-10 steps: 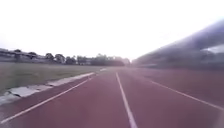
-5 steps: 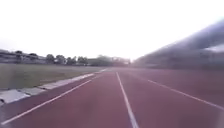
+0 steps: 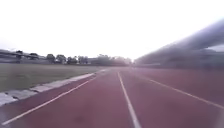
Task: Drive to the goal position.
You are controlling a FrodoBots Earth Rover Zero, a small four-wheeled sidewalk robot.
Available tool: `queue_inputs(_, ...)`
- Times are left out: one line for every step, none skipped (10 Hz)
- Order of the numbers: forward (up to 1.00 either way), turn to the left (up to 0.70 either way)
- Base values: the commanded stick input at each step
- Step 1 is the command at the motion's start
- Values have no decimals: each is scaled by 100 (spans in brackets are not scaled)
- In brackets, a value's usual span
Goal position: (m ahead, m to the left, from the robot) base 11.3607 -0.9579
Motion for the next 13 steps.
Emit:
queue_inputs(70,0)
queue_inputs(70,0)
queue_inputs(70,0)
queue_inputs(70,0)
queue_inputs(70,0)
queue_inputs(70,0)
queue_inputs(70,0)
queue_inputs(70,0)
queue_inputs(70,0)
queue_inputs(70,0)
queue_inputs(70,0)
queue_inputs(70,0)
queue_inputs(70,0)
